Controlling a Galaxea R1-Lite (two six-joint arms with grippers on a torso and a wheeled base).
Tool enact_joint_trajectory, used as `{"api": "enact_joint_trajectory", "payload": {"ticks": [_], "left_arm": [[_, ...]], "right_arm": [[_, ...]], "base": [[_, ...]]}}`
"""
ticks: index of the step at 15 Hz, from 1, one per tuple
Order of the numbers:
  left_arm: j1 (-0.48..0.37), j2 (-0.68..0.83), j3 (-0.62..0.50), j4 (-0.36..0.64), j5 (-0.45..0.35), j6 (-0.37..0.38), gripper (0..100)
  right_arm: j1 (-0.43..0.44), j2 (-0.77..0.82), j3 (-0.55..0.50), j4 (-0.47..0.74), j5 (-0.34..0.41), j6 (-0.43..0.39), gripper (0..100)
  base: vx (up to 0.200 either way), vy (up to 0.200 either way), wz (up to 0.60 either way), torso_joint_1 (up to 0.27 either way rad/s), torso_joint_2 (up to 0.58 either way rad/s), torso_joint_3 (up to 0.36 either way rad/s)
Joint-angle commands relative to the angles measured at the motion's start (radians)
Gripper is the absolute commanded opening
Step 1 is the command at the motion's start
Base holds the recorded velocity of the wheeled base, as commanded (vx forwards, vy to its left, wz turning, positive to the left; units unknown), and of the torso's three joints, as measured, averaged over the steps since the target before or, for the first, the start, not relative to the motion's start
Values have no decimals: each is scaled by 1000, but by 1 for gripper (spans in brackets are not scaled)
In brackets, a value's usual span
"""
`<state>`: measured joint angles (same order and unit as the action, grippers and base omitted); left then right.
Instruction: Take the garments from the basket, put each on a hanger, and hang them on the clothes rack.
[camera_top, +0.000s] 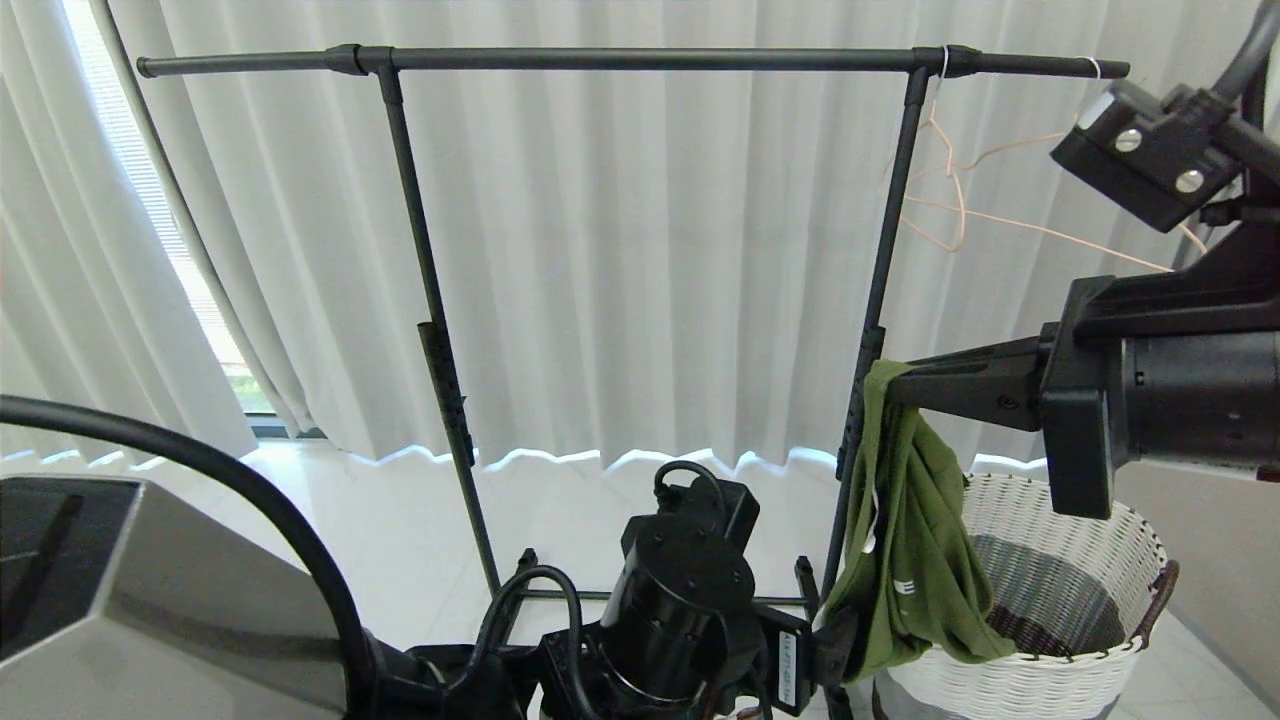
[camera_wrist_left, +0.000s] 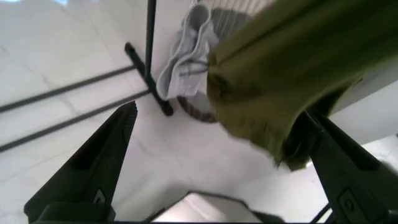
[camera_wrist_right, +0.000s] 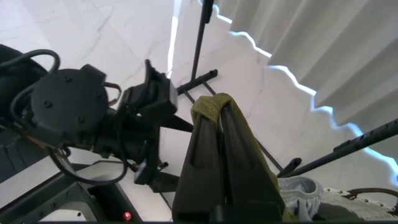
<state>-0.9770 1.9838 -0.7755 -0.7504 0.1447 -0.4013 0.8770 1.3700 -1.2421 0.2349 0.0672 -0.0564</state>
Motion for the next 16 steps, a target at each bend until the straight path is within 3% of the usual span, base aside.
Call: {"api": "enact_joint_trajectory", "payload": {"ticks": [1,7,8,11,13,16], "left_arm": [[11,32,-28,2,-4,1,100],[18,58,16,6,-8,2,100],[17,49,33,5,-5,1,0],[15,-22,61,2,16,1,0],[66,-183,53,48,23,15,0],[185,-451,-137,454,18,52,0]], "right_arm": [[8,1,-2,0,0,0,0],[10,1,0,0,0,0,0],[8,0,0,0,-3,1,0],[5,-2,1,0,-6,1,0],[0,1,1,-2,-7,1,0],[-15,1,1,-12,-9,0,0]], "base": [[0,0,0,0,0,0],[0,0,0,0,0,0],[0,0,0,0,0,0],[0,0,0,0,0,0],[0,0,0,0,0,0],[0,0,0,0,0,0]]}}
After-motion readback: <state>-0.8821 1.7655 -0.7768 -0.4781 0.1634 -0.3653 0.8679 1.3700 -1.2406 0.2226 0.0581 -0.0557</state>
